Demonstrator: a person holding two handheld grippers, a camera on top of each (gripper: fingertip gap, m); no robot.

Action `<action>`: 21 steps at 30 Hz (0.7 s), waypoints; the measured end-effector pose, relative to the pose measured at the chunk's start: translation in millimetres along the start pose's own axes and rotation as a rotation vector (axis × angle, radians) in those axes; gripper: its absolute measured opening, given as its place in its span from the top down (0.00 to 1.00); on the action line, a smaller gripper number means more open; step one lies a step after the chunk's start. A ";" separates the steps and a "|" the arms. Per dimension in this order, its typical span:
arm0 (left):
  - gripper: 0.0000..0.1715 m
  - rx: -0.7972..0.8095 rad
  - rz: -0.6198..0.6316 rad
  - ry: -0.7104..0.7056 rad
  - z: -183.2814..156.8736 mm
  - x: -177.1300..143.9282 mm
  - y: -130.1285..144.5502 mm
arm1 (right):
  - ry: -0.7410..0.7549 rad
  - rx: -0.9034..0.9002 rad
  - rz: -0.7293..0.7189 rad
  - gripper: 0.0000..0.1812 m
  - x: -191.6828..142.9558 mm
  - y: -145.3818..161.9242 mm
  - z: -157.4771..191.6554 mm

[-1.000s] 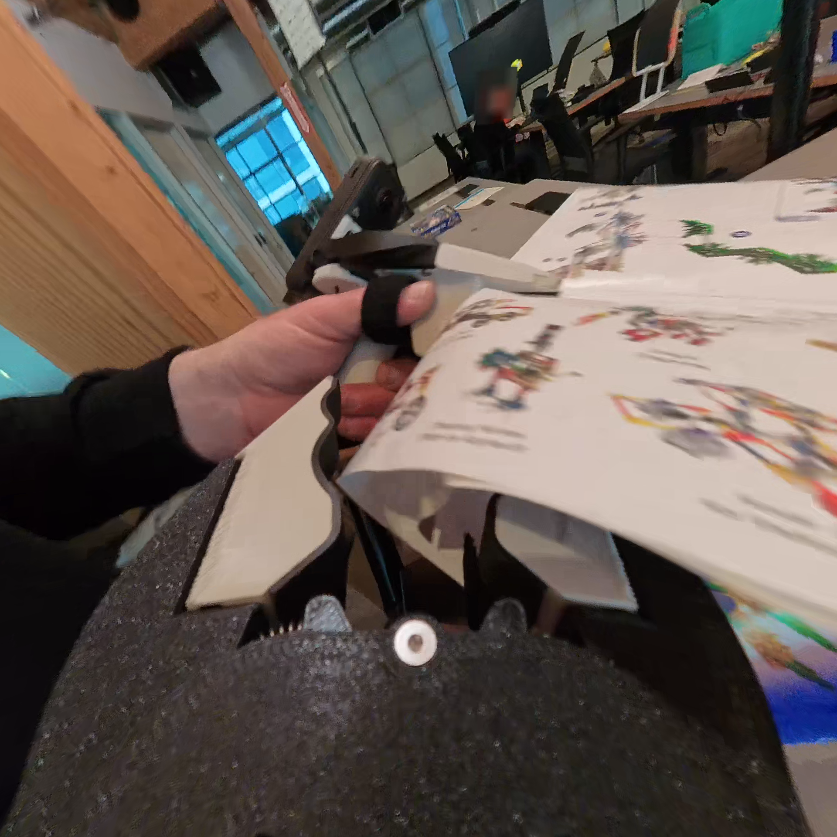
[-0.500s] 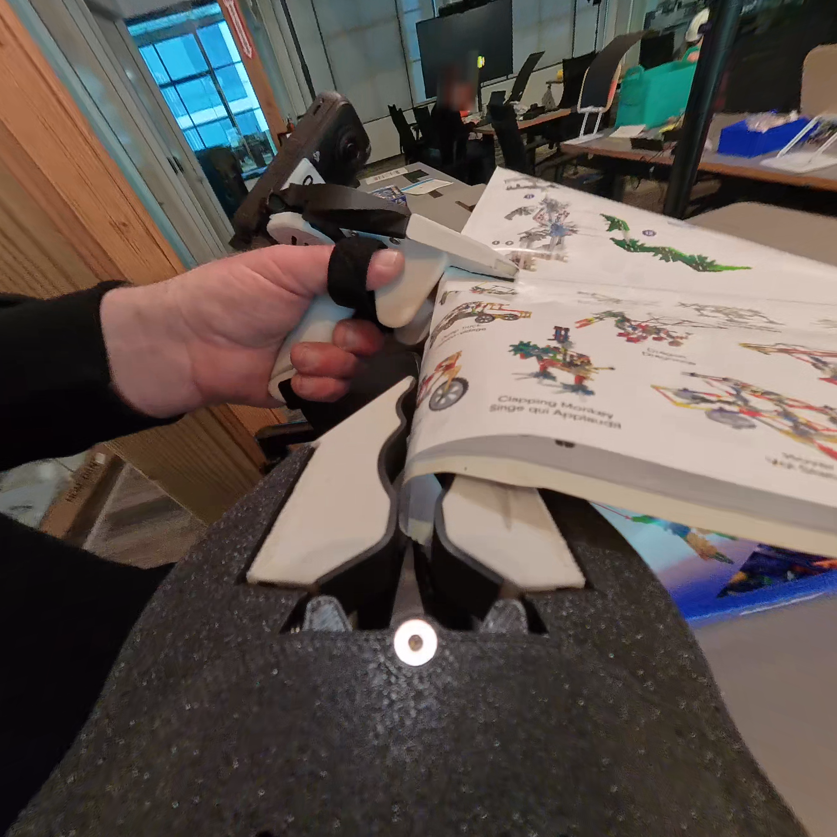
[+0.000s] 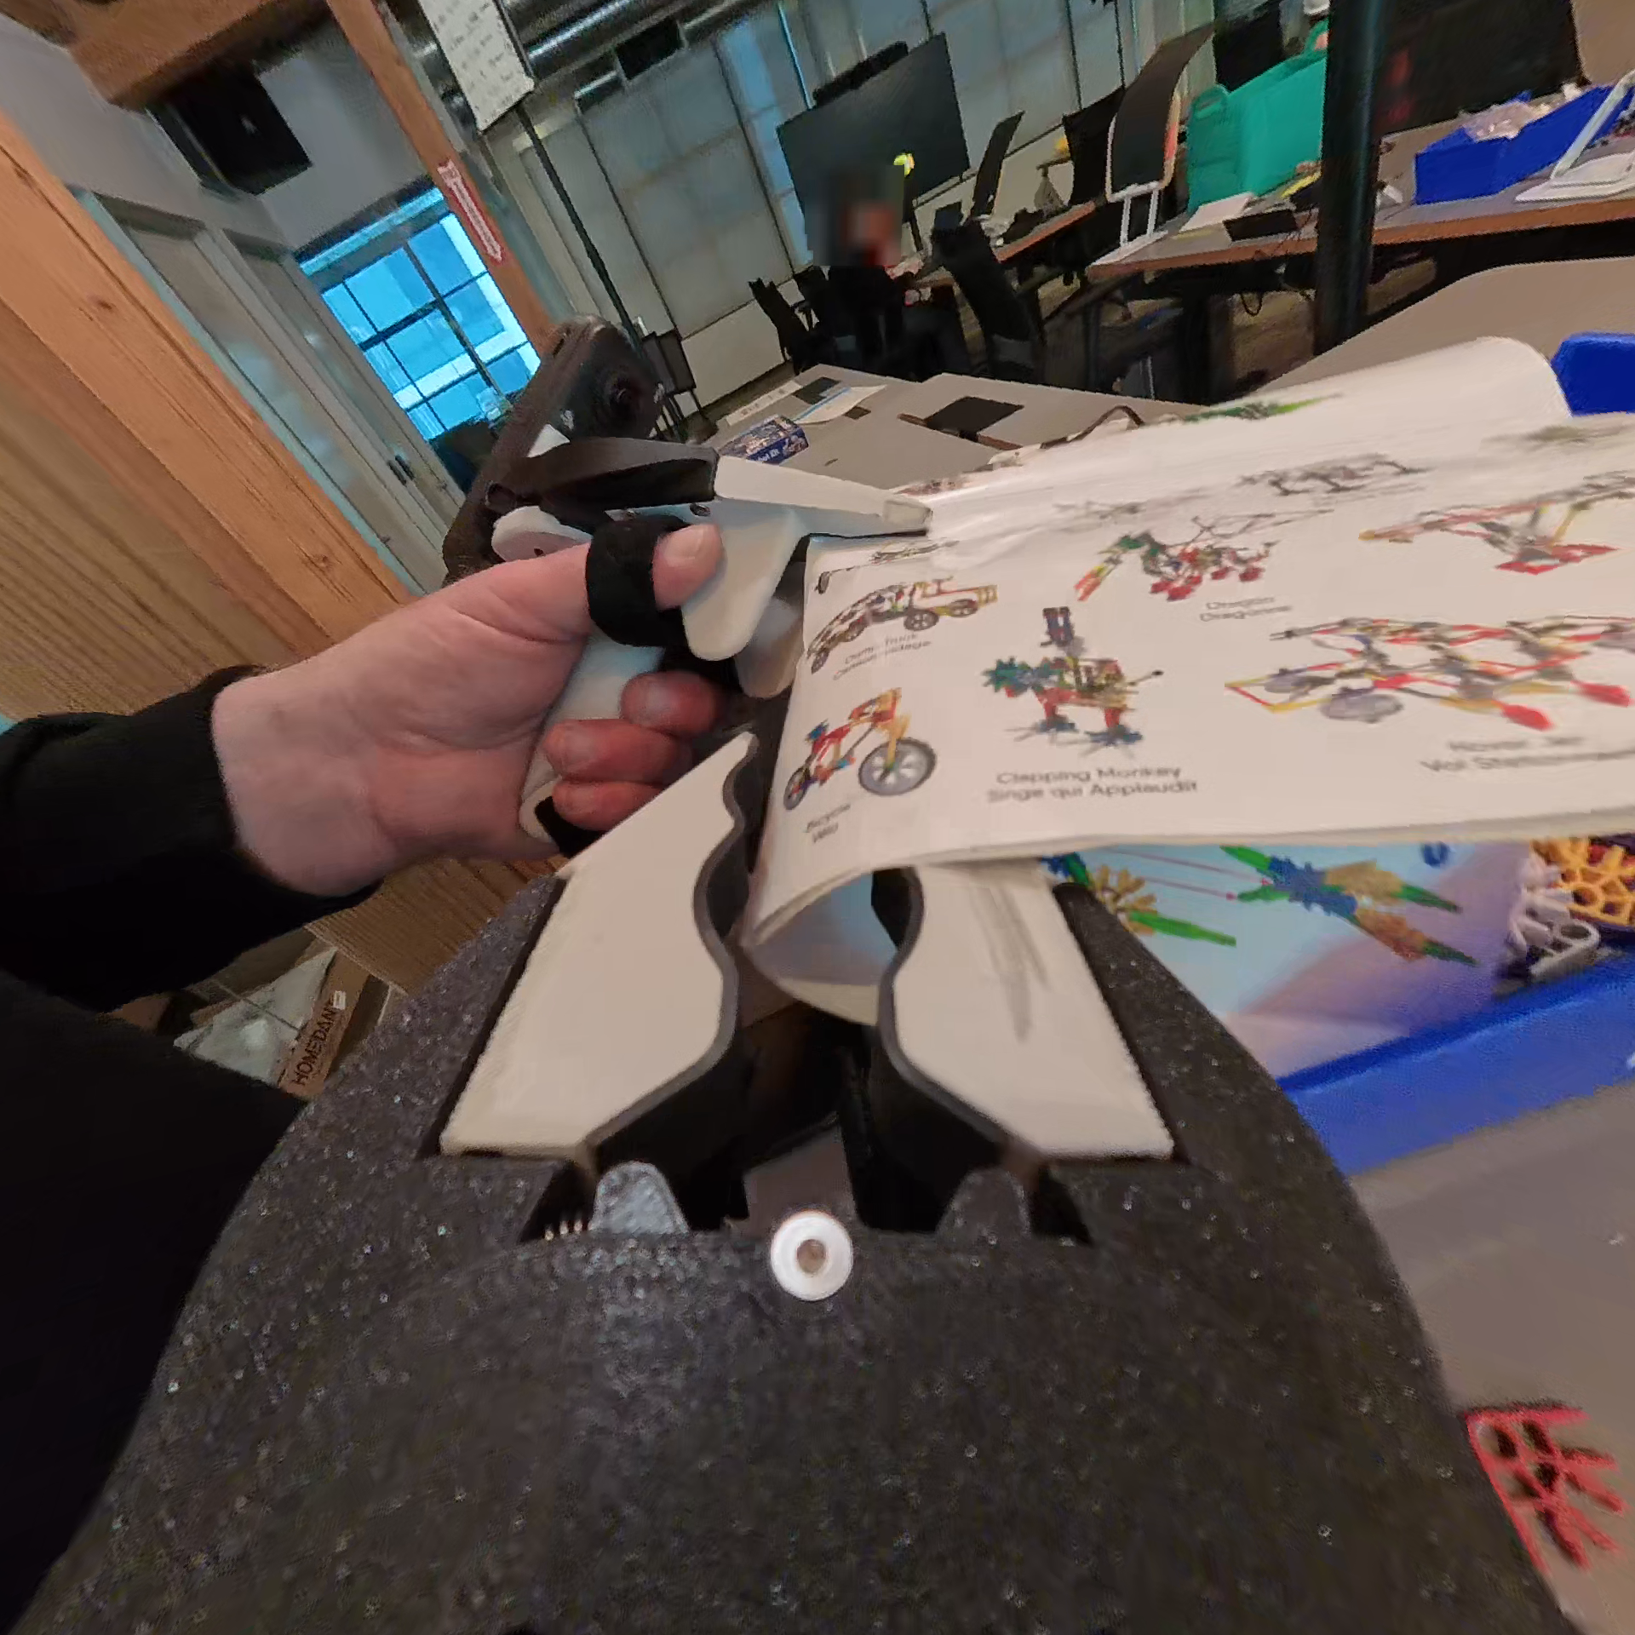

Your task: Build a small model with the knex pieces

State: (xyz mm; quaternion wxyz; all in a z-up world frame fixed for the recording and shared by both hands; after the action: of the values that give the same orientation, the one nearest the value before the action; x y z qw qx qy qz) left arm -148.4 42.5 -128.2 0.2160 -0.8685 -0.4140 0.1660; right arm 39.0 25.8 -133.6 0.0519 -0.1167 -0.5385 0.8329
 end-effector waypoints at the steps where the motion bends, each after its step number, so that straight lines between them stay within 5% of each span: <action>1: 1.00 0.001 0.006 0.004 -0.7 1.1 0.6 | 0.013 0.006 -0.005 0.88 -3.7 0.1 0.9; 3: 1.00 -0.006 0.003 0.011 -0.5 2.0 2.1 | 0.009 0.005 -0.011 1.00 -7.4 0.7 2.1; 15: 1.00 -0.024 0.056 0.077 -2.3 7.4 1.7 | -0.098 -0.099 -0.014 1.00 -16.0 -3.0 7.6; 17: 0.99 -0.045 0.058 0.070 1.5 4.2 3.8 | -0.161 -0.044 0.019 0.98 -13.3 3.7 13.9; 20: 0.99 -0.043 0.116 0.023 10.1 -2.8 9.9 | -0.212 -0.016 0.168 0.77 -14.5 22.2 17.5; 21: 0.98 -0.054 0.154 0.018 12.1 -4.5 13.1 | -0.231 -0.026 0.224 0.77 -18.8 28.6 16.8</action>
State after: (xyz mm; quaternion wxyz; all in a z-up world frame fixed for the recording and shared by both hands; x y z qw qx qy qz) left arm -148.3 34.4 -144.8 0.1826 -0.9048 -0.3482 0.1632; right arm 54.1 -5.0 -150.4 -0.1053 -0.0801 -0.5350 0.8344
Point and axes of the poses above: each gripper's, where its closed fingertips meet, x out along the fingers, y out of its underside, z = x × y across the jaws, the point moved 8 cm from there along -x, back along the fingers, and after that the axes turned 1 degree about y, right-handed, at the moved point
